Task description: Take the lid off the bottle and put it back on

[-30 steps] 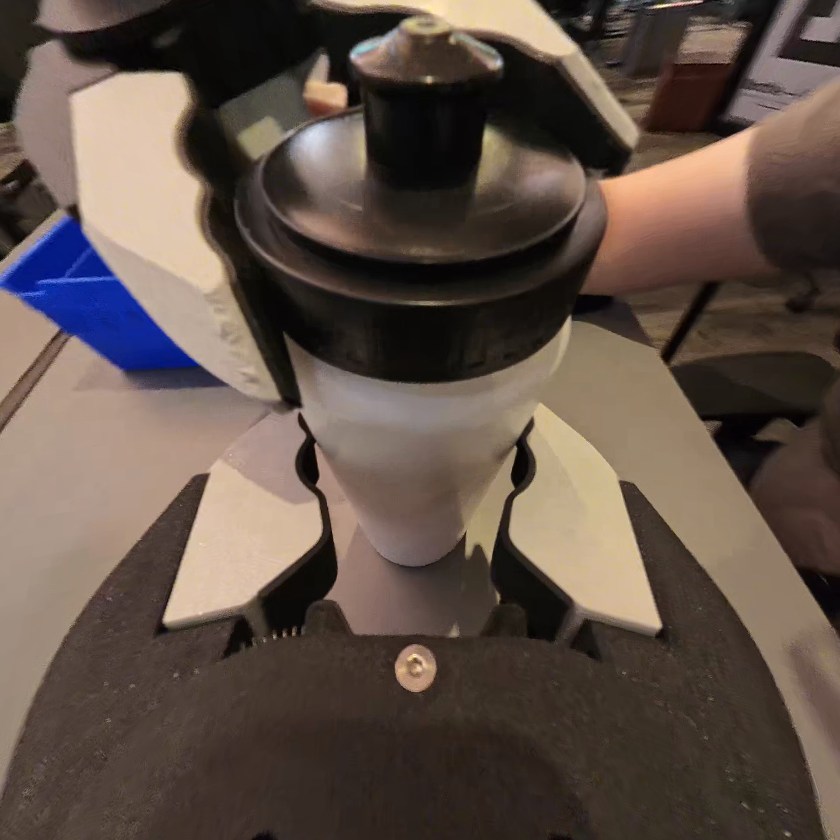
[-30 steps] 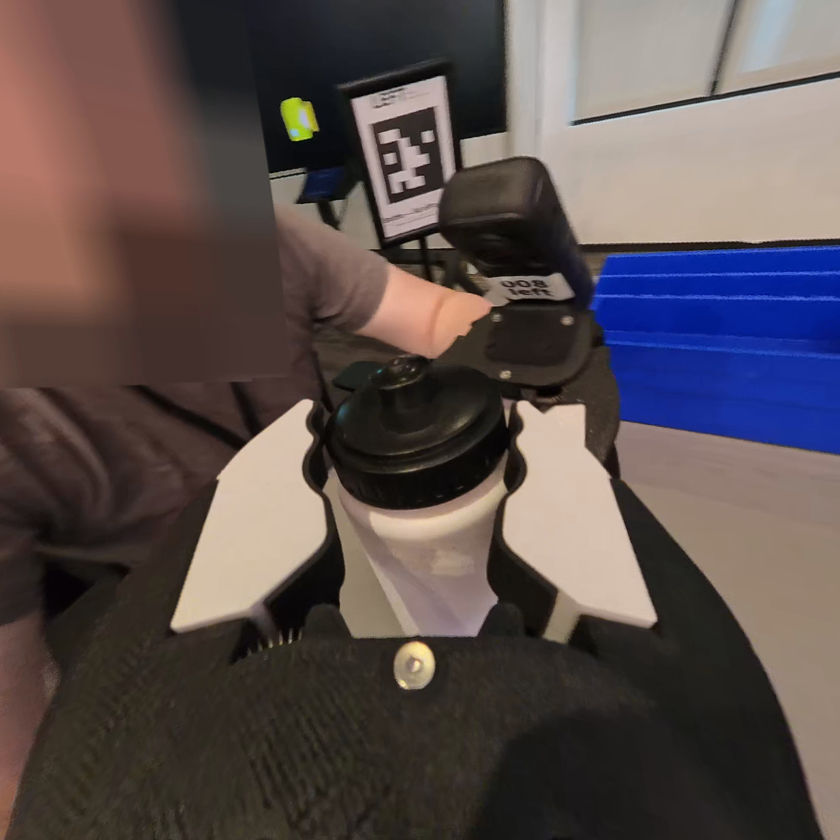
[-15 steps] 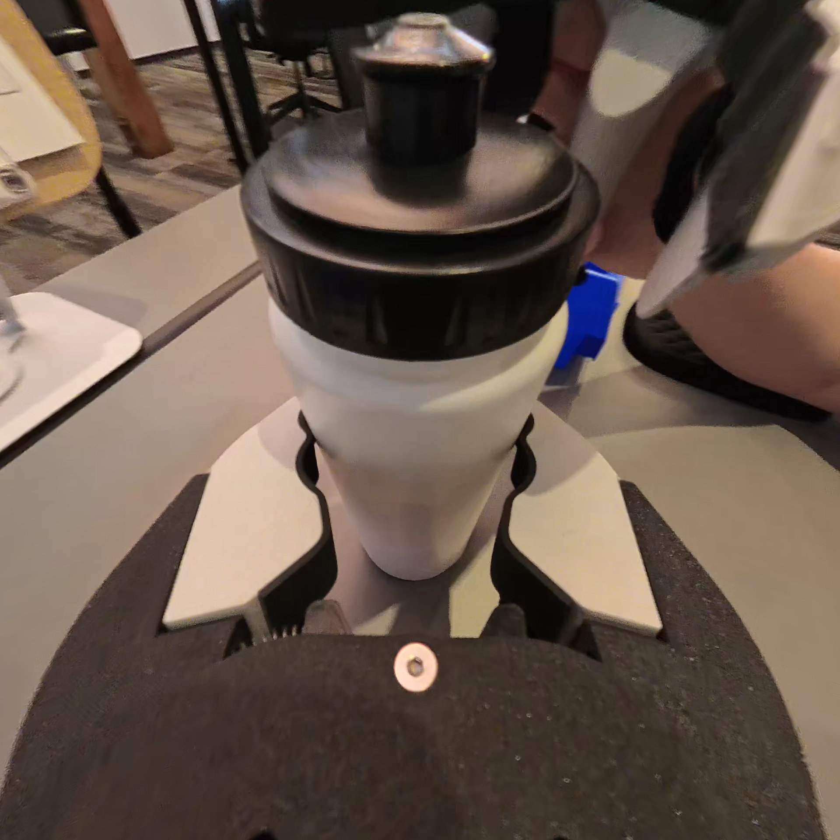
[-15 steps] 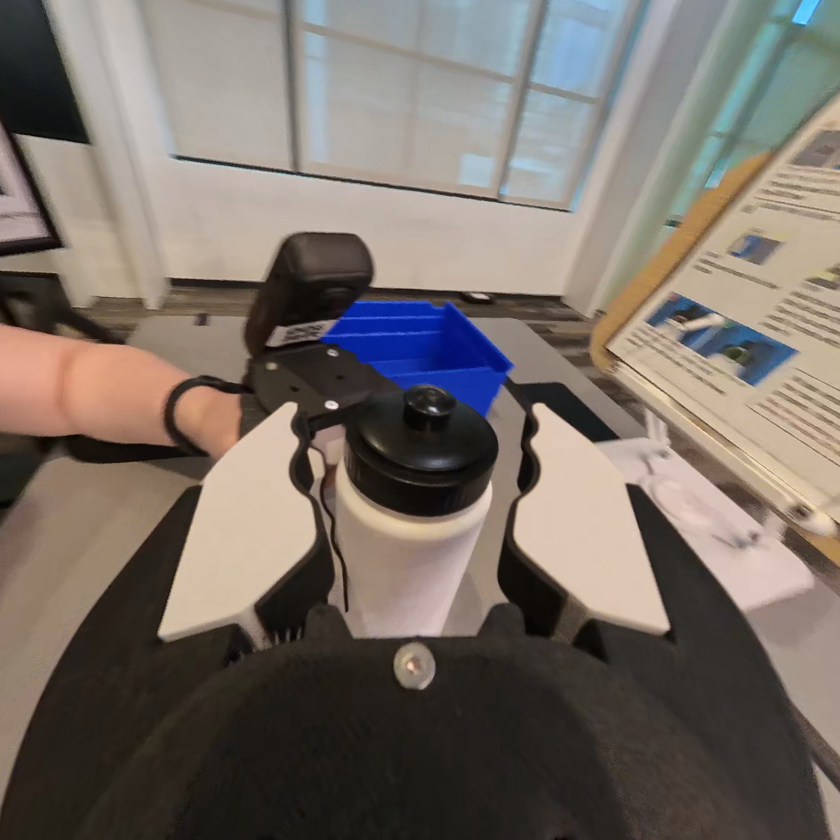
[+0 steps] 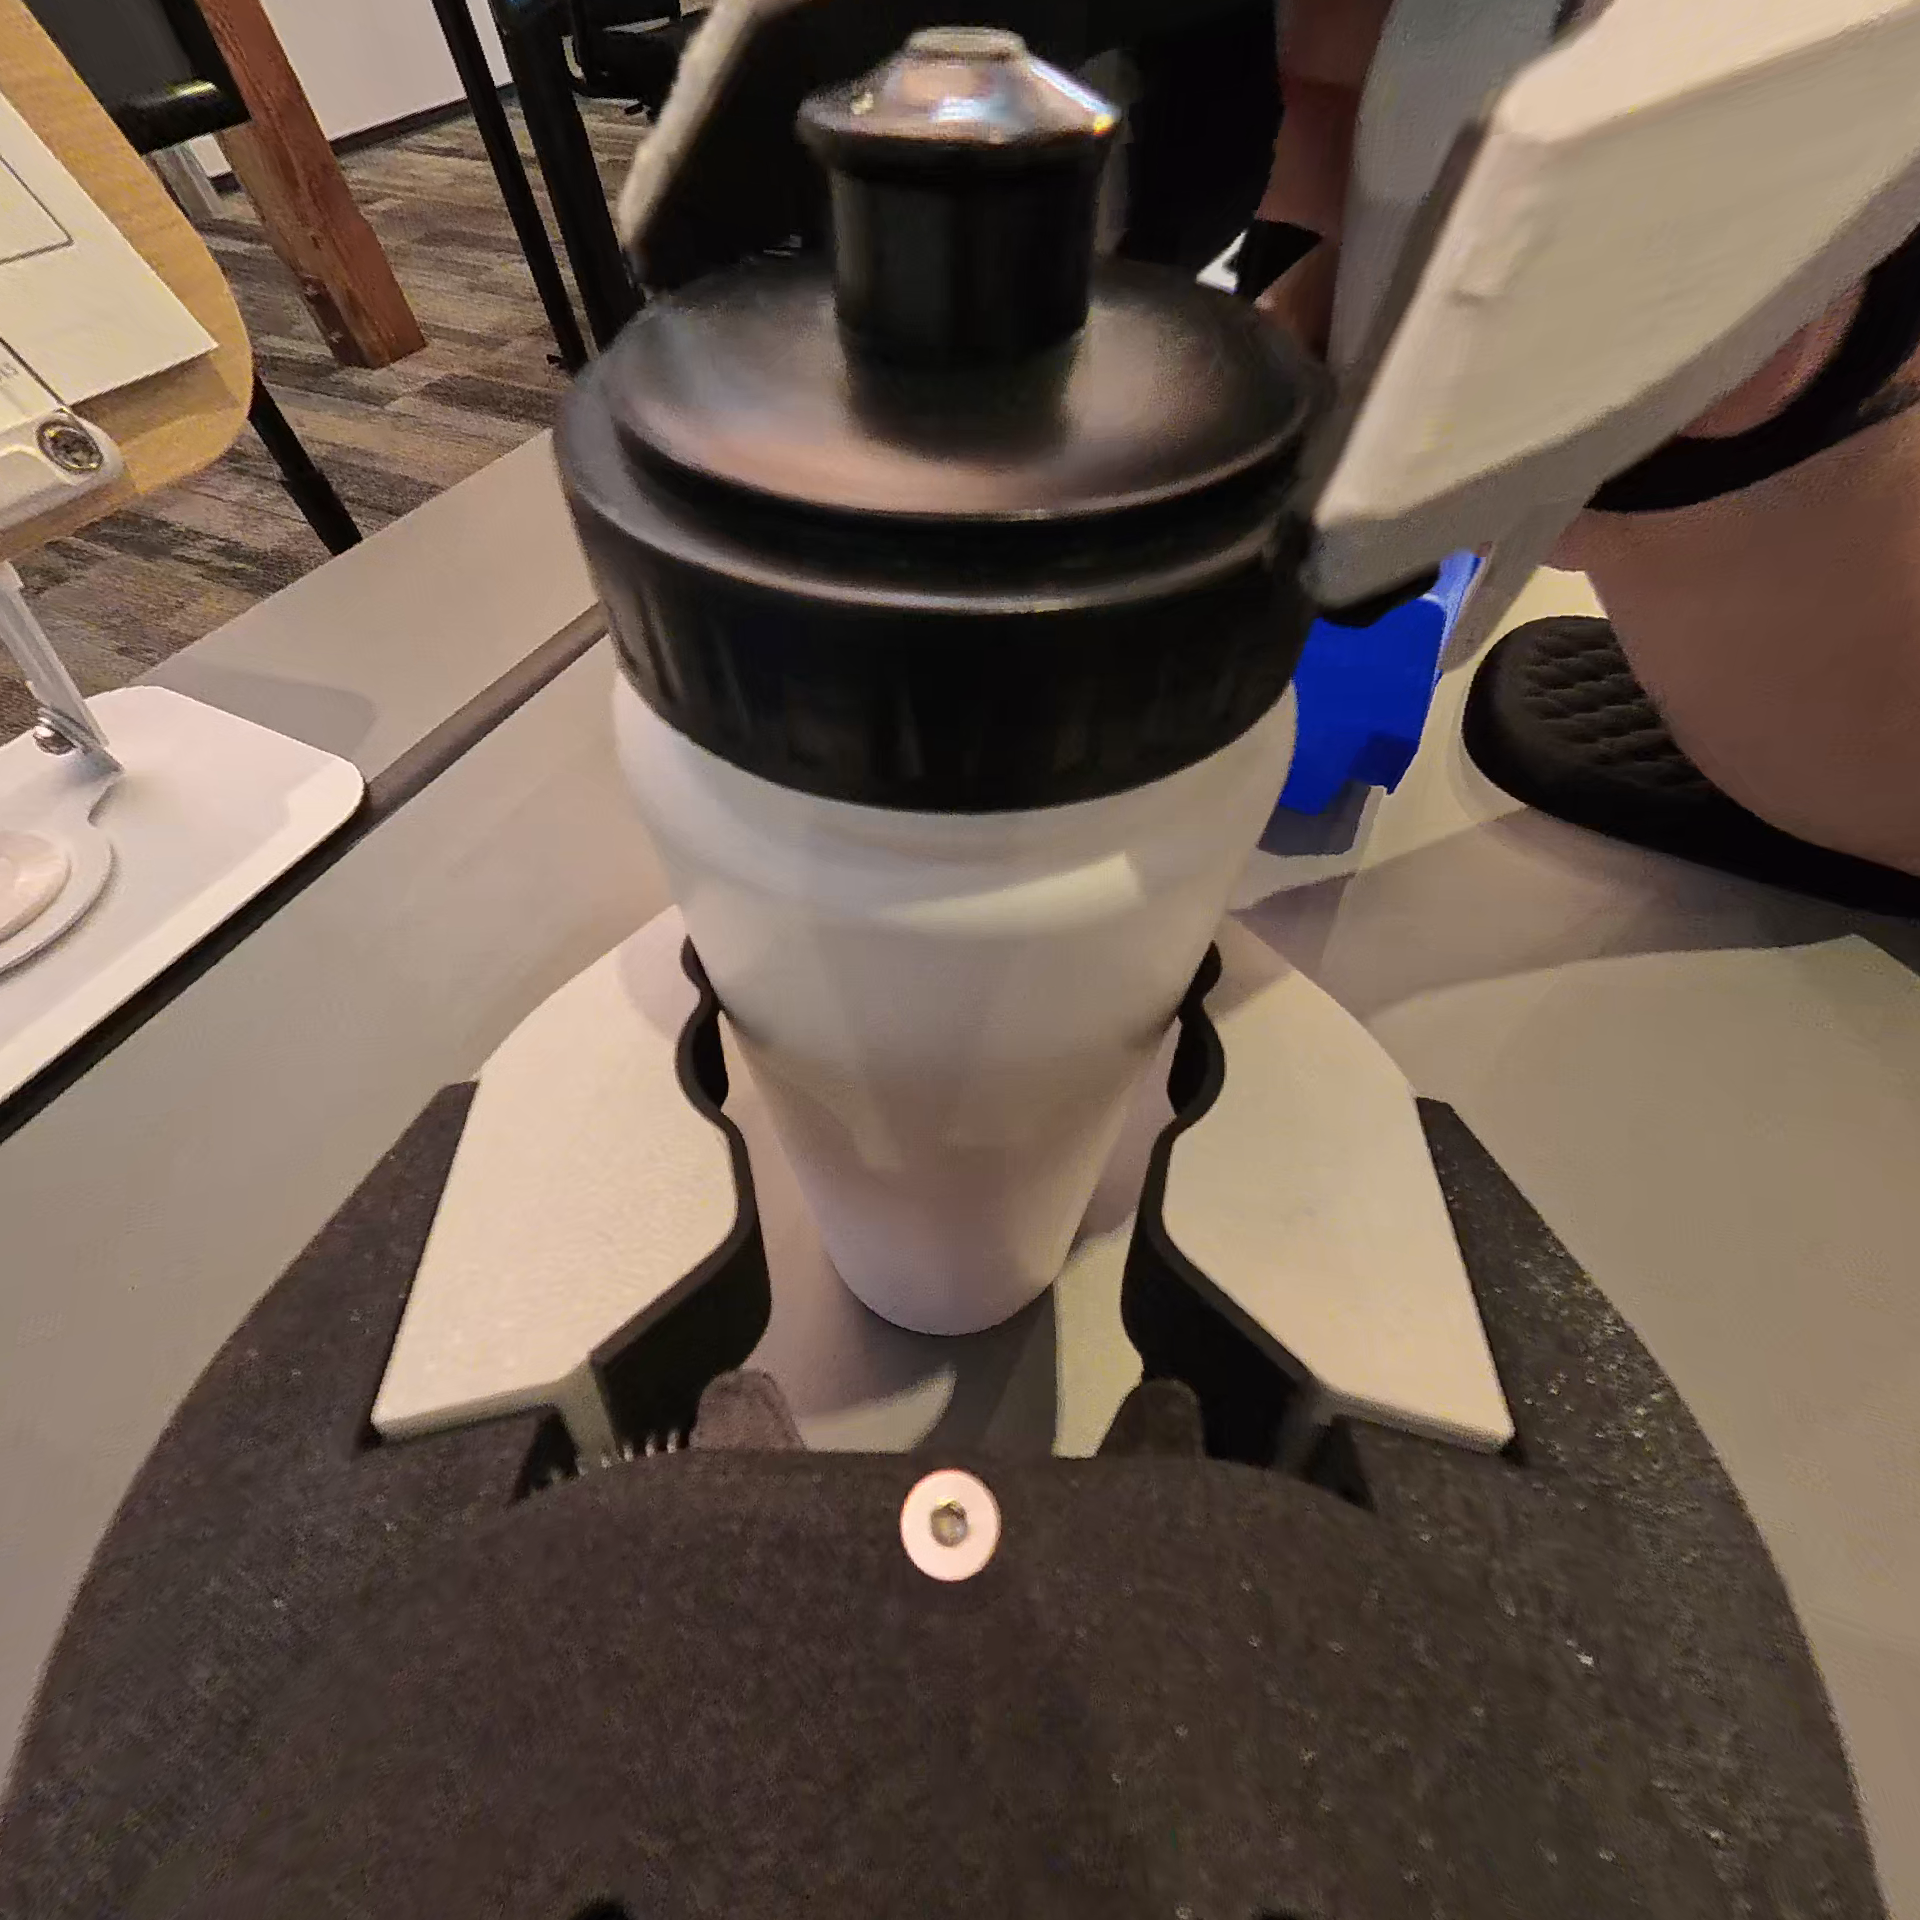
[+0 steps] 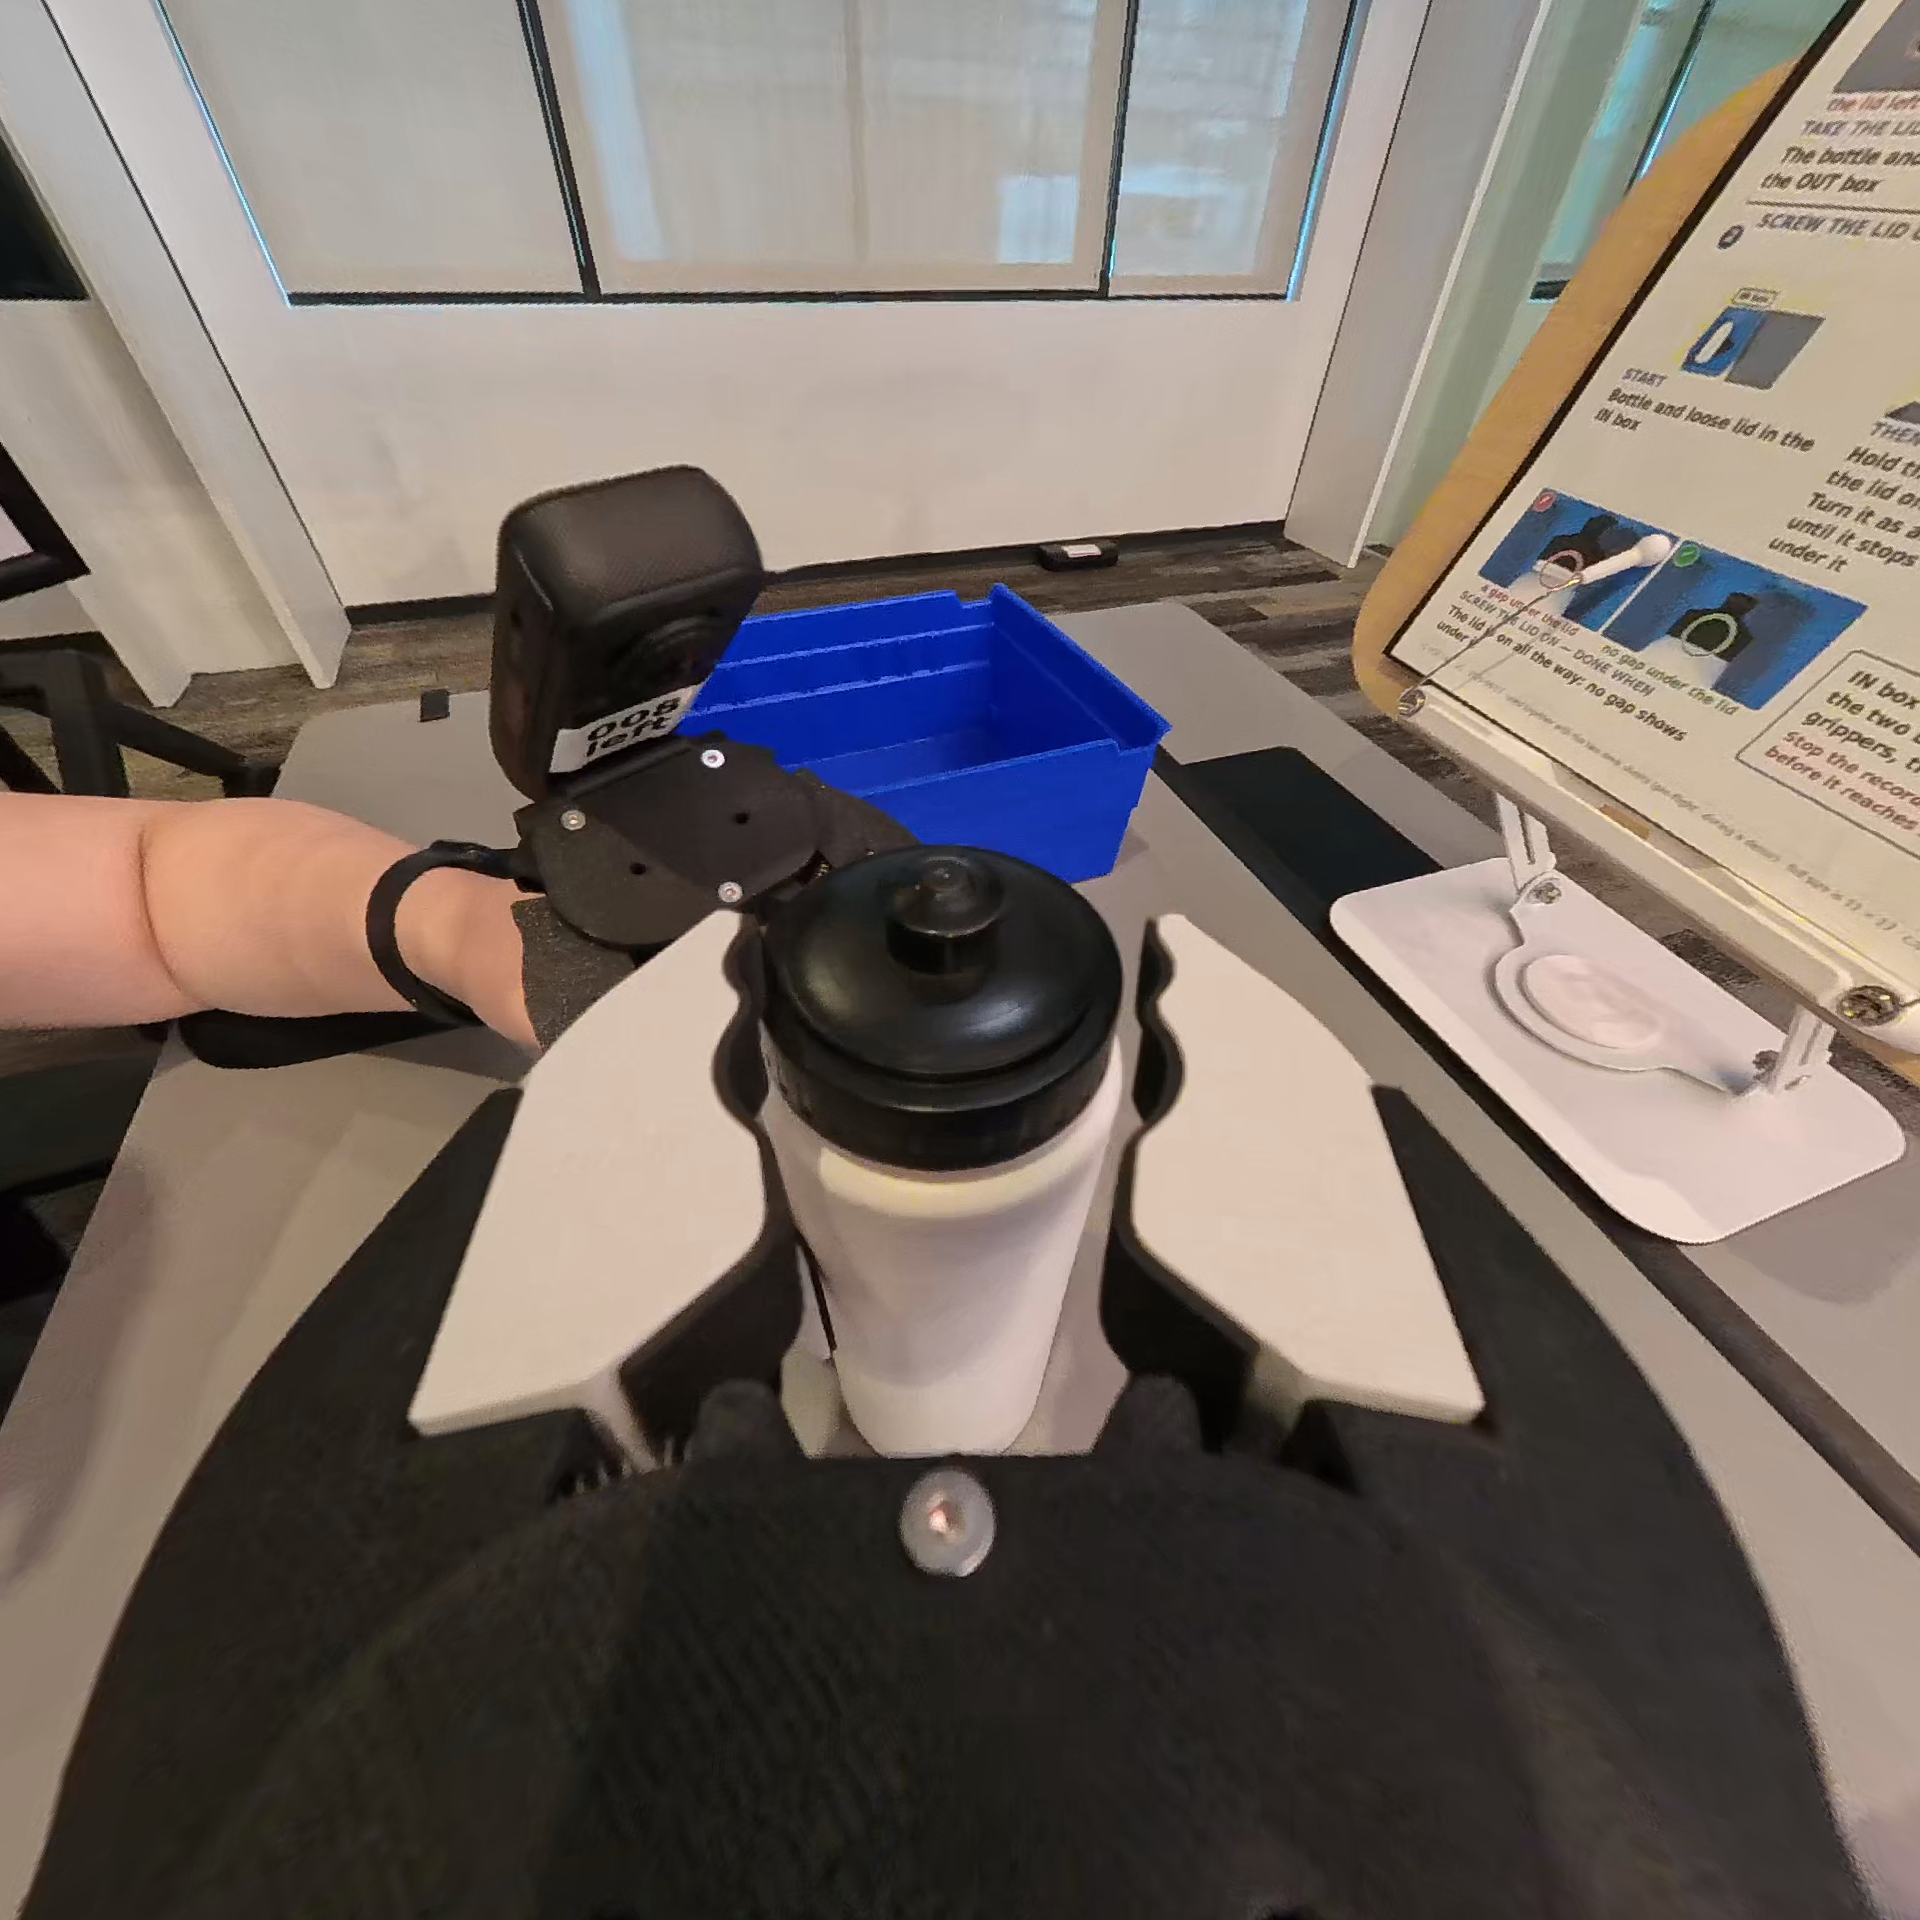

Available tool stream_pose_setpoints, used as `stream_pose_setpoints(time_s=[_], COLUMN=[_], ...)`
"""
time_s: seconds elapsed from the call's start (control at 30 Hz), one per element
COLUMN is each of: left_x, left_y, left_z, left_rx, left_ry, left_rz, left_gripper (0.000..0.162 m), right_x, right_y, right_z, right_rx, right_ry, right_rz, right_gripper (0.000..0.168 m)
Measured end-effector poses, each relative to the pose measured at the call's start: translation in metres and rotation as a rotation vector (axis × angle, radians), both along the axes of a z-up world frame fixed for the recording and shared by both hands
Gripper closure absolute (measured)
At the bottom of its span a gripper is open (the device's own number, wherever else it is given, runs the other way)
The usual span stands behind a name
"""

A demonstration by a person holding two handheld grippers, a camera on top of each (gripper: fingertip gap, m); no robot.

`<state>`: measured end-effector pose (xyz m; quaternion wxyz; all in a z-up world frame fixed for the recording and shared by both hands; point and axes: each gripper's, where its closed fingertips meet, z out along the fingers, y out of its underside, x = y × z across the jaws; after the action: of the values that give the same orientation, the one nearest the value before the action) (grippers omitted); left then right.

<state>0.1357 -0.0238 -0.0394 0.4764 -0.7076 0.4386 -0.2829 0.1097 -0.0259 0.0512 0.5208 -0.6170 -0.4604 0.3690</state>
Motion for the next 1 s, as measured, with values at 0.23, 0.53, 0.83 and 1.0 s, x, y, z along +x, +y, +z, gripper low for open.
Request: stream_pose_setpoints(time_s=[0.23, 0.53, 0.83, 1.0], left_x=[0.0, 0.025, 0.032, 0.012], left_y=[-0.002, -0.061, -0.07, -0.016], left_z=[0.0, 0.0, 0.0, 0.001], left_rx=[-0.007, 0.044, -0.017, -0.028], left_ry=[0.0, 0.021, -0.012, -0.053], left_rz=[-0.01, -0.396, -0.421, -0.106], left_gripper=[0.077, 0.077, 0.077, 0.077], right_x=[-0.003, 0.02, 0.016, 0.001], right_y=[-0.002, -0.07, -0.07, -0.014], right_z=[-0.009, -0.009, 0.0, 0.014], right_rx=[0.005, 0.088, 0.008, -0.01], right_ry=[-0.094, -0.109, 0.01, 0.092], right_rz=[-0.019, 0.553, 0.584, 0.147], right_gripper=[0.095, 0.096, 0.089, 0.079])
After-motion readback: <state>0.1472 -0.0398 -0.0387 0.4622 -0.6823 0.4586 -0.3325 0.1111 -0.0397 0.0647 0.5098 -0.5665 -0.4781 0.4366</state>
